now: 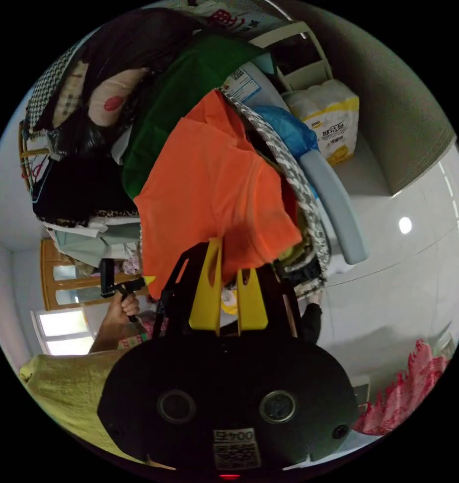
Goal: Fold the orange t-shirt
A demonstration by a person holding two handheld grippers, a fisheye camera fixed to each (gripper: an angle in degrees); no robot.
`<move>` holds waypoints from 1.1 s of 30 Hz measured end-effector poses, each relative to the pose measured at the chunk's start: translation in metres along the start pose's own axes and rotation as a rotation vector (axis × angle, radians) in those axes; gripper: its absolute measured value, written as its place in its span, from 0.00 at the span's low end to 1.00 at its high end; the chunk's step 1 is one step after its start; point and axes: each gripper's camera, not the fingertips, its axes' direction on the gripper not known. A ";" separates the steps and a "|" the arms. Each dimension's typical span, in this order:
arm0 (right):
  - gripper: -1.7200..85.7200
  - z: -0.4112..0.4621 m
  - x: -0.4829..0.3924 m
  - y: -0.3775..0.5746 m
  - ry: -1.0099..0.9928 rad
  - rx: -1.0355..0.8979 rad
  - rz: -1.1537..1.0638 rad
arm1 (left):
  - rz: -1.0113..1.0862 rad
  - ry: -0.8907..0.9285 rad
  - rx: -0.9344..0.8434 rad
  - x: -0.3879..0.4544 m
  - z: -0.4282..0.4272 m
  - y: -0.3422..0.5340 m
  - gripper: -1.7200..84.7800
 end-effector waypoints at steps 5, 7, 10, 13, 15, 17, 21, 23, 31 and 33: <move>0.12 -0.060 -0.042 0.009 0.280 0.050 -0.124 | 0.030 -0.103 0.019 0.037 -0.020 0.019 0.05; 0.12 -0.067 -0.067 0.008 0.360 0.059 -0.202 | 0.095 -0.140 0.065 0.063 -0.028 0.023 0.05; 0.12 -0.040 -0.109 -0.010 0.415 -0.051 -0.315 | 0.207 -0.187 0.037 0.103 -0.010 0.011 0.07; 0.13 -0.005 -0.130 -0.037 0.452 -0.135 -0.317 | 0.247 -0.320 -0.097 0.120 0.040 -0.013 0.10; 0.15 0.012 -0.131 -0.053 0.422 -0.197 -0.284 | 0.257 -0.382 -0.164 0.122 0.077 -0.029 0.13; 0.17 0.032 -0.131 -0.071 0.443 -0.262 -0.256 | 0.246 -0.436 -0.186 0.119 0.099 -0.040 0.14; 0.18 0.051 -0.138 -0.085 0.516 -0.354 -0.270 | 0.248 -0.490 -0.238 0.112 0.146 -0.059 0.15; 0.19 0.022 -0.162 -0.084 0.539 -0.340 -0.301 | 0.264 -0.489 -0.239 0.121 0.150 -0.062 0.16; 0.18 -0.112 -0.239 -0.121 0.388 0.037 -0.445 | 0.346 -0.533 0.238 0.146 0.117 -0.116 0.15; 0.18 -0.124 -0.244 -0.138 0.404 0.056 -0.425 | 0.327 -0.564 0.286 0.135 0.133 -0.155 0.15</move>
